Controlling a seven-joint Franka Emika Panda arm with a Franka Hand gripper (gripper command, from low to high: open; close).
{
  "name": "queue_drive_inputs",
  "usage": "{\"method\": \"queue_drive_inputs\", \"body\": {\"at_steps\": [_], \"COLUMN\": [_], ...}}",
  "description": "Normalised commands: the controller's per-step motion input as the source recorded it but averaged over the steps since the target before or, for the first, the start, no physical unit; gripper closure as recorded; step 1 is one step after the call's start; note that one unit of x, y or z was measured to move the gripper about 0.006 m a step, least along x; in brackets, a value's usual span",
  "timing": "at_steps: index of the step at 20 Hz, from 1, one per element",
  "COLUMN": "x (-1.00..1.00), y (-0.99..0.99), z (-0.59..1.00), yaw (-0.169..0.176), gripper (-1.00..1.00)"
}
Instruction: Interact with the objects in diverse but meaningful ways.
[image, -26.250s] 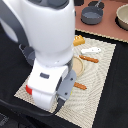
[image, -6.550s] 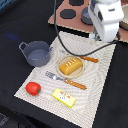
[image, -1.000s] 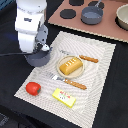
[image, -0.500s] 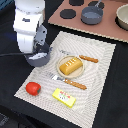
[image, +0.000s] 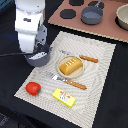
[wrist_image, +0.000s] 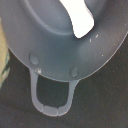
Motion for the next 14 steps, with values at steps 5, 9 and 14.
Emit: {"method": "queue_drive_inputs", "body": {"at_steps": [5,9,14], "x": [-0.30,-0.31,-0.37], "y": [0.30,0.31,0.25], "z": [-0.01,-0.07,-0.16], "yaw": [0.029,0.037,0.043], "gripper": [-1.00,-1.00,-1.00]}}
